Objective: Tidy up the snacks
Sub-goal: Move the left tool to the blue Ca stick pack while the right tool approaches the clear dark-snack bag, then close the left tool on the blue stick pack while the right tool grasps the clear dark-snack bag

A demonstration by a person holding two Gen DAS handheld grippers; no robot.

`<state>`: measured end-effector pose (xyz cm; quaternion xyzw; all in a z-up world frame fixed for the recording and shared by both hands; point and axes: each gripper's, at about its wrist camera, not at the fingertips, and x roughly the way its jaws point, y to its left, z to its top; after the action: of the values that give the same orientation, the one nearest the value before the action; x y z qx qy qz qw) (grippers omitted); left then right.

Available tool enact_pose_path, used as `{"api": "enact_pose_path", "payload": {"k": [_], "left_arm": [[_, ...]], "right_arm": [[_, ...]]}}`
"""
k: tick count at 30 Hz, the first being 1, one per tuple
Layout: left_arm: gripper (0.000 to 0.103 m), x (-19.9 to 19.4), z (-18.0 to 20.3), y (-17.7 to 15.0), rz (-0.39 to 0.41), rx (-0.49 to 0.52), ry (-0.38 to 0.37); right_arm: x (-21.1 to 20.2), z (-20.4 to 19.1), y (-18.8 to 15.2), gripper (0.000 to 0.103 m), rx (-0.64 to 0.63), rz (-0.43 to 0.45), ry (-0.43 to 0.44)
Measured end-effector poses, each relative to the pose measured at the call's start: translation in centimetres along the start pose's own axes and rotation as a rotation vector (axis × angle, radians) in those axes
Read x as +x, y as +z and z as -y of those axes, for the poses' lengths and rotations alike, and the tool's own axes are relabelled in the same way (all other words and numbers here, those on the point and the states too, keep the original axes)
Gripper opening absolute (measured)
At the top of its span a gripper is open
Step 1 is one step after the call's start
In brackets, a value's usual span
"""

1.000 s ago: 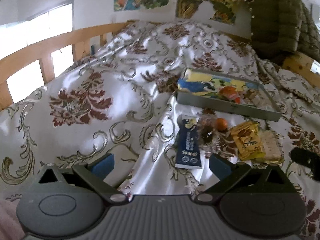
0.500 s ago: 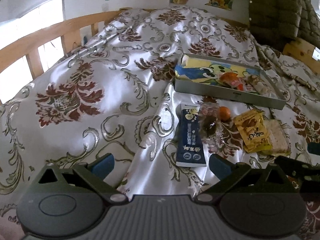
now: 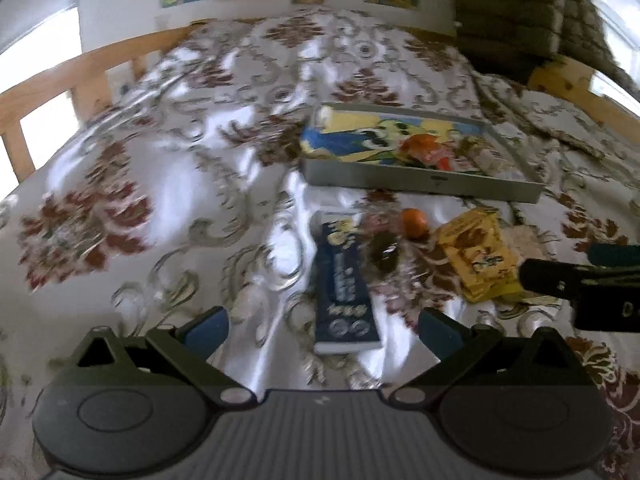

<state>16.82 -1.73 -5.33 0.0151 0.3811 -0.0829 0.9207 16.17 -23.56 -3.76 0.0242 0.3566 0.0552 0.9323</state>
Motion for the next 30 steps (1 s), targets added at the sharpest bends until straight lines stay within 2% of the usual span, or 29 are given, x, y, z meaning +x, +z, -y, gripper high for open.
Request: {"api": "enact_pose_path", "payload": {"k": [4, 9, 14, 18, 23, 26, 30], "left_arm": [[0.103, 1.4, 0.9, 0.8, 0.01, 0.099, -0.039], [0.103, 3.9, 1.0, 1.3, -0.042, 0.172, -0.06], [0.103, 5.8, -0.1, 1.7, -0.08, 0.128, -0.104], [0.101, 7.0, -1.6, 2.1, -0.126, 0.048, -0.132], [0.087, 7.4, -3.3, 2.3, -0.124, -0.032, -0.131], [0.077, 7.4, -3.3, 2.4, -0.101, -0.023, -0.122], [0.071, 6.9, -2.6, 2.3, -0.065, 0.011, -0.116]], "right_arm": [[0.9, 0.3, 0.5, 0.102, -0.003, 0.002, -0.003], [2.0, 0.6, 1.3, 0.102, -0.018, 0.013, 0.029], [3.5, 0.7, 2.2, 0.102, -0.036, 0.023, 0.099], [5.1, 0.6, 2.7, 0.102, -0.041, 0.013, 0.164], [7.3, 0.2, 3.6, 0.1, -0.064, -0.007, 0.245], [8.7, 0.1, 4.2, 0.092, -0.051, -0.038, 0.281], [10.2, -0.2, 4.3, 0.084, -0.043, -0.069, 0.305]]}}
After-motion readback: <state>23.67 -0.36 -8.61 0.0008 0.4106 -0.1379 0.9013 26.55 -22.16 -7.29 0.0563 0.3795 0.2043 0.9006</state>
